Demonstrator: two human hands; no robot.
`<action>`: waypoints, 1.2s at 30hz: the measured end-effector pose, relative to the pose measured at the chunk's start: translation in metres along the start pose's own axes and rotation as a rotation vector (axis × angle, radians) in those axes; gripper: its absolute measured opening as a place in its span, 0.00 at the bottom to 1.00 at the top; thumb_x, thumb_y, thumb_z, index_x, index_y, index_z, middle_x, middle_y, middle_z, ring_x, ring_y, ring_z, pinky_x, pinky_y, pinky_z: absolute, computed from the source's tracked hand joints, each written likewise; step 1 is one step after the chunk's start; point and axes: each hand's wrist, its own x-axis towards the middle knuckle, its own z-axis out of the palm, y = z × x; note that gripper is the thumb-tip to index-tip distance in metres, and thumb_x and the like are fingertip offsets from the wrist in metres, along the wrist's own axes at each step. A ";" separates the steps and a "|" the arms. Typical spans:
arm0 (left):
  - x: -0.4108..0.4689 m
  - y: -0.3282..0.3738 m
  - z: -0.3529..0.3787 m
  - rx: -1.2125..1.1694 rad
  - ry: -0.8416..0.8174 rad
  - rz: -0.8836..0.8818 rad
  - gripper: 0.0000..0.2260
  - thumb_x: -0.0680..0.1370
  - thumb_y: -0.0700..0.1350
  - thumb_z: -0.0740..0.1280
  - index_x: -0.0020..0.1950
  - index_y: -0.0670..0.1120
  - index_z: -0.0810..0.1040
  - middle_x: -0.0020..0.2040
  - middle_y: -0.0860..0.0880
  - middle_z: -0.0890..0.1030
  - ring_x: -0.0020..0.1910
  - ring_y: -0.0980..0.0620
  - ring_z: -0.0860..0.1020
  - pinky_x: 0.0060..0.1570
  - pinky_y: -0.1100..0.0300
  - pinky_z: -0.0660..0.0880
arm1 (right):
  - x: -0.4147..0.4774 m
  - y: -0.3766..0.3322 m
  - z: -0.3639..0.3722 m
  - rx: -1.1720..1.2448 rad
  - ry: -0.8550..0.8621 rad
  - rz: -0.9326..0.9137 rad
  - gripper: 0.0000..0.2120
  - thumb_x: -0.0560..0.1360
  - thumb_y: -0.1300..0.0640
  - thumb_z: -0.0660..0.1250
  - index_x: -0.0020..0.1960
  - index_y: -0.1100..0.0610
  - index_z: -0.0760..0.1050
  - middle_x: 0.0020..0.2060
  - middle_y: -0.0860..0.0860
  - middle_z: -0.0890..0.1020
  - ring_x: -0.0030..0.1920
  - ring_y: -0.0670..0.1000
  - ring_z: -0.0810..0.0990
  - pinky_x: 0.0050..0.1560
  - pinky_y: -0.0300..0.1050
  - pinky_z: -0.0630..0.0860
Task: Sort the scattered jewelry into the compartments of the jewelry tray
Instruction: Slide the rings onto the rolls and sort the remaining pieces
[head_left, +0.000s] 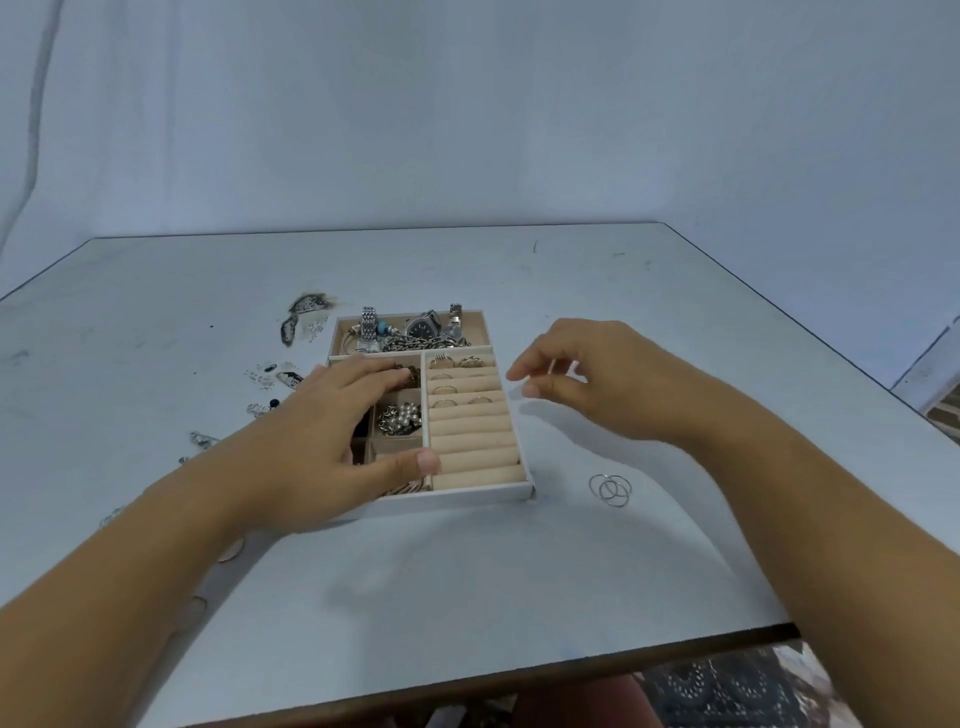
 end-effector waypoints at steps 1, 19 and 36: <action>0.001 0.002 -0.001 0.004 0.009 0.004 0.44 0.66 0.78 0.53 0.76 0.54 0.59 0.72 0.62 0.60 0.70 0.63 0.58 0.71 0.59 0.60 | -0.009 0.003 -0.009 -0.022 -0.031 0.018 0.05 0.75 0.49 0.68 0.50 0.42 0.79 0.45 0.41 0.77 0.46 0.40 0.76 0.48 0.35 0.71; 0.032 0.101 0.023 0.096 -0.056 0.234 0.30 0.72 0.68 0.61 0.72 0.57 0.66 0.73 0.58 0.63 0.74 0.62 0.54 0.67 0.68 0.51 | -0.059 0.040 -0.013 0.050 -0.267 0.188 0.05 0.71 0.47 0.72 0.43 0.46 0.78 0.38 0.43 0.79 0.36 0.42 0.75 0.39 0.39 0.70; 0.065 0.129 0.043 0.071 -0.045 0.161 0.11 0.69 0.62 0.71 0.47 0.61 0.81 0.52 0.60 0.74 0.62 0.56 0.64 0.63 0.57 0.64 | -0.046 0.069 0.001 0.281 0.174 0.127 0.04 0.72 0.54 0.72 0.40 0.49 0.77 0.35 0.47 0.80 0.33 0.40 0.74 0.35 0.29 0.71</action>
